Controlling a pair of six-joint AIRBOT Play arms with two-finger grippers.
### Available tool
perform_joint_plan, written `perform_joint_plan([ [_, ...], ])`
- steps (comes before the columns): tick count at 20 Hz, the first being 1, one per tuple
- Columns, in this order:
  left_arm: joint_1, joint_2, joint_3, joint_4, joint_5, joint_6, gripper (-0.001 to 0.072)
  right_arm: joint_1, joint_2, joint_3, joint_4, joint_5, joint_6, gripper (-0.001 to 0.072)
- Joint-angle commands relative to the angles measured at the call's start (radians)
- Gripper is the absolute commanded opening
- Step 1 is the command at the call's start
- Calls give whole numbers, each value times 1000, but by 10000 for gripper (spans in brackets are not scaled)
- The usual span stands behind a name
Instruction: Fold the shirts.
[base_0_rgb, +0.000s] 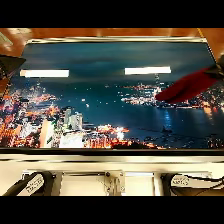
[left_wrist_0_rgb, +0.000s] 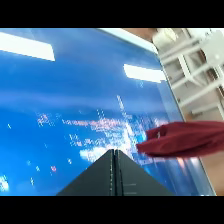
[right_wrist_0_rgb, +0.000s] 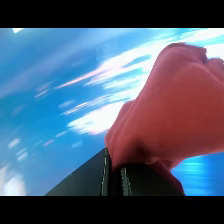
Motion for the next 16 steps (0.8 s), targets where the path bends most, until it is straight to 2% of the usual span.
perform_joint_plan([
  [1, -18, -1, 0, 0, -90, -5, 40, -169, -2, 3, -167, 12, -52, 70],
  [5, -86, -1, 0, 0, -92, -16, 40, -280, -23, -16, -308, 100, -33, 70],
  [9, -158, -1, 0, 0, -92, -15, 40, -365, -23, -172, -440, 171, 19, 70],
  [12, -190, -1, 0, 0, -92, -15, 40, -438, -20, -359, -471, 223, 31, 69],
  [16, -212, -2, 0, 1, -86, -15, 40, -516, -3, -566, -470, 190, 35, 69],
])
